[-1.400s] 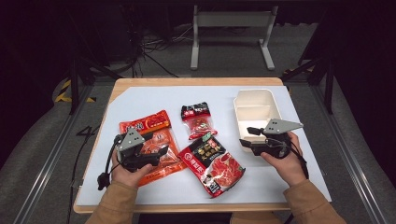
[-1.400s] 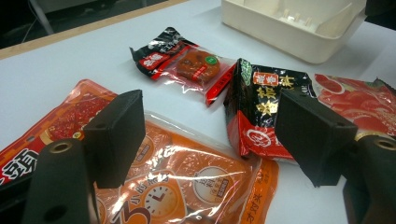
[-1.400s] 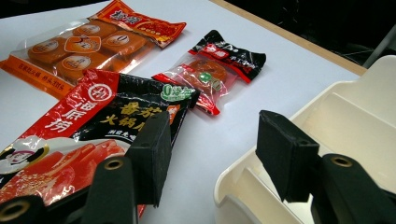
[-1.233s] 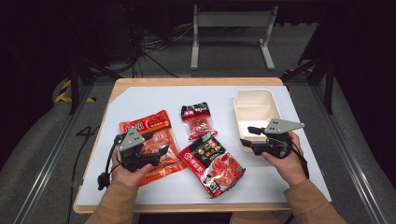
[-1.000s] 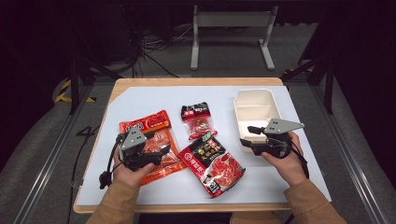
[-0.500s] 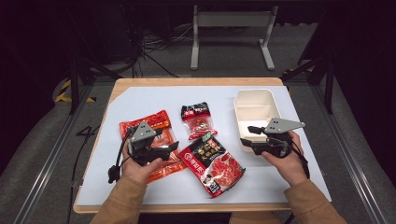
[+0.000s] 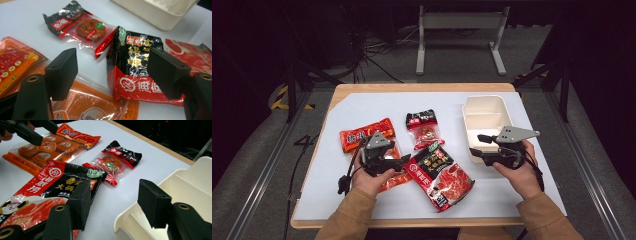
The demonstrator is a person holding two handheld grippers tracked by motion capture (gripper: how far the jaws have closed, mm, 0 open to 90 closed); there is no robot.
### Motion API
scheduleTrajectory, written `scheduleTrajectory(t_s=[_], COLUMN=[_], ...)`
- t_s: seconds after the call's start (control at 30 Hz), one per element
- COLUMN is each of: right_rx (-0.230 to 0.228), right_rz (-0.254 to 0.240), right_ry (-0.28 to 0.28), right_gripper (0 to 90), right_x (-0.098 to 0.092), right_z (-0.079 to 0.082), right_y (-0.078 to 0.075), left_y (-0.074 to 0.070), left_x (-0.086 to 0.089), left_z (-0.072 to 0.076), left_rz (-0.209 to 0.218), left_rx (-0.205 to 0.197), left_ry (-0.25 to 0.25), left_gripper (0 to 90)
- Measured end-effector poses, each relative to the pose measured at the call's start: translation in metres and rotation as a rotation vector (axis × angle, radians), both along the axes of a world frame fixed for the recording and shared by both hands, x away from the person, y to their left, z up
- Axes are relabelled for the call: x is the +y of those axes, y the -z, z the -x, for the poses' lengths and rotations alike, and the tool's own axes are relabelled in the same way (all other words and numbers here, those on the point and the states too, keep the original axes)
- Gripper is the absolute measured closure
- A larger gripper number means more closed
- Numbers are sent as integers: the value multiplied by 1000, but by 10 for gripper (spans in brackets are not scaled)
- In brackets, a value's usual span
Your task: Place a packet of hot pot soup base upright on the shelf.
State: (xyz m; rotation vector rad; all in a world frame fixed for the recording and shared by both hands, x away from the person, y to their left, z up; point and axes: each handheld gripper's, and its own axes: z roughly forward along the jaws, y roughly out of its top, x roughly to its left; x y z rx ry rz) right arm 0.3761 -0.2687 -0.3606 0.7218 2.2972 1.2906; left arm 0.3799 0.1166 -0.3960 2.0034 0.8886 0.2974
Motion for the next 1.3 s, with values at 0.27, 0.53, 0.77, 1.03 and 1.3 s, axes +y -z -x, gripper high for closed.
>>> scheduleTrajectory(t_s=[0.27, 0.53, 0.77, 1.03, 1.3], right_rx=[3, 6, 5, 8, 10], right_rz=[1, 3, 4, 6, 16], right_ry=[-2, -2, -3, -4, -10], right_gripper=[445, 445, 443, 442, 442], right_x=[0, 0, 0, 0, 2], right_z=[0, -1, -1, -1, -1], right_y=[1, 1, 1, 2, 3], left_y=[15, 23, 32, 37, 43], left_x=[-9, -19, -28, -29, -32], left_z=[-6, -9, -15, -19, -24], left_rz=[-8, -34, -58, -73, -75], left_rx=[47, 95, 150, 191, 260], left_ry=[6, 37, 24, 15, 37], left_gripper=[325, 409, 390, 420, 481])
